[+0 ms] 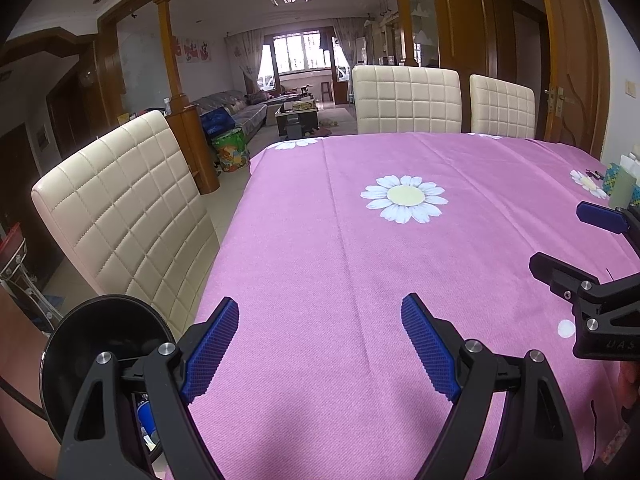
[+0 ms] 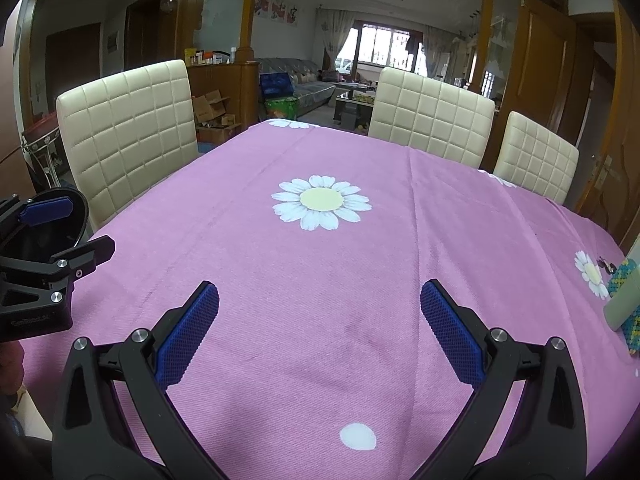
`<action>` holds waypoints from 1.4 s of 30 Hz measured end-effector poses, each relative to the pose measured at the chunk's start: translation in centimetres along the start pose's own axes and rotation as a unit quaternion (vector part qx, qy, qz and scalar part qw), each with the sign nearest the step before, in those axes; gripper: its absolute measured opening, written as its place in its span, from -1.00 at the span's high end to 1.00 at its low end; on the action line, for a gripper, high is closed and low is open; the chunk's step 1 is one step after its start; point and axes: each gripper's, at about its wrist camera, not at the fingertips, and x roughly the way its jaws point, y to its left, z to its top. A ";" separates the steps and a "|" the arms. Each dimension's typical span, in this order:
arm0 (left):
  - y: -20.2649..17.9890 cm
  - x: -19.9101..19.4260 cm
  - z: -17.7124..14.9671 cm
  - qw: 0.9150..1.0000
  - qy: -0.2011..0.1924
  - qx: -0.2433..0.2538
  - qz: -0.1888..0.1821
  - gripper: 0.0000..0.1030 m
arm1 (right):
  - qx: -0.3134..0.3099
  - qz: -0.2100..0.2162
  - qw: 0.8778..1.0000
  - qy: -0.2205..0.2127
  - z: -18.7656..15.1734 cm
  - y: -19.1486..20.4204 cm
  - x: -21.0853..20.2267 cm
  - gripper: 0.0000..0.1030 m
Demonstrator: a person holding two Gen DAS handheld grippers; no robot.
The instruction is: Collect trash
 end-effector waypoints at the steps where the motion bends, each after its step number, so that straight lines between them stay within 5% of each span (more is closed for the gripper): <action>1: 0.0 0.0 0.0 1.000 0.000 0.000 0.000 -0.58 | -0.001 0.000 1.000 0.000 0.0 0.0 0.0 -0.93; 42: 0.3 0.4 -1.1 1.000 0.025 -0.009 -0.013 -0.58 | 0.005 0.005 1.000 0.007 -0.7 0.4 0.3 -0.93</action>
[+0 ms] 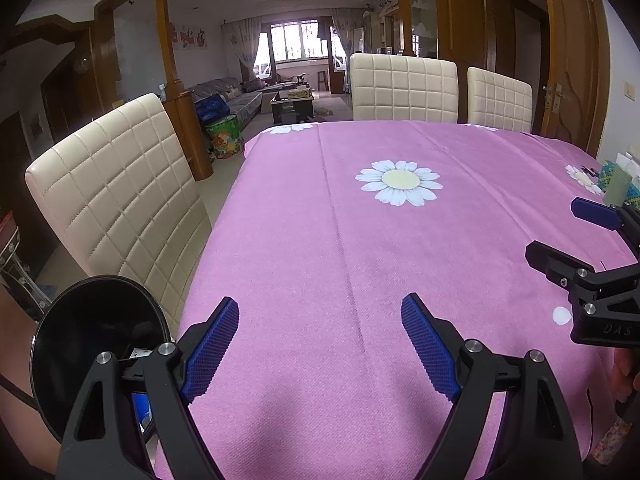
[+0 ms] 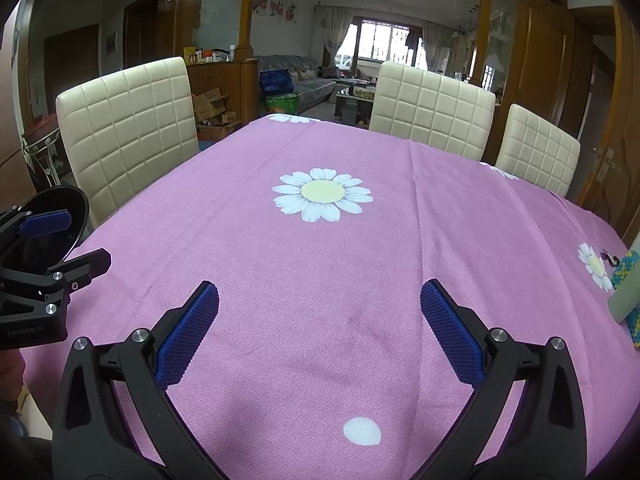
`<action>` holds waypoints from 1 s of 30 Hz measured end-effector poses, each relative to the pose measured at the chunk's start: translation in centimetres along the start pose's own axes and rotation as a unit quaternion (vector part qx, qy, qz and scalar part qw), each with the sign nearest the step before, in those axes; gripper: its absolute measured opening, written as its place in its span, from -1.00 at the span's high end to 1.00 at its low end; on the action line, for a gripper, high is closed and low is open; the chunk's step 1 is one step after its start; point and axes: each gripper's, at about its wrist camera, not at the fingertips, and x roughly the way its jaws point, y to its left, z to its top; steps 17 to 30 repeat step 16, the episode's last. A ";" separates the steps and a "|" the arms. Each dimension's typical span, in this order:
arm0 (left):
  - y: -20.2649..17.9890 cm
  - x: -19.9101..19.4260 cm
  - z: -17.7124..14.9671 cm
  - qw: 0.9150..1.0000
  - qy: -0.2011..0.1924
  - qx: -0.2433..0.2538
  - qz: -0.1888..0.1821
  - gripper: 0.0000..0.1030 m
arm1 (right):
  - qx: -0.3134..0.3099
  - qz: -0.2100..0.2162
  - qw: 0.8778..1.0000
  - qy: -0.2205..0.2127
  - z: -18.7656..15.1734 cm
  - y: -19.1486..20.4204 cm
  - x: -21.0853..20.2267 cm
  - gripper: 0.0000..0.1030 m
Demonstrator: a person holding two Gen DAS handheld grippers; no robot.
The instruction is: Collect trash
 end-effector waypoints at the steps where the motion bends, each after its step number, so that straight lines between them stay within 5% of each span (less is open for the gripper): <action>1: 0.0 0.1 0.0 1.000 0.004 -0.001 0.001 -0.58 | 0.001 0.001 1.000 0.000 0.0 -0.1 0.0 -0.93; 10: -0.5 -0.2 -0.2 1.000 -0.006 0.016 0.021 -0.58 | 0.003 0.001 1.000 0.003 -0.3 -0.3 0.1 -0.93; 30: -0.9 0.4 0.0 1.000 0.005 0.012 0.001 -0.58 | 0.012 -0.001 1.000 0.008 -0.5 -0.8 0.2 -0.93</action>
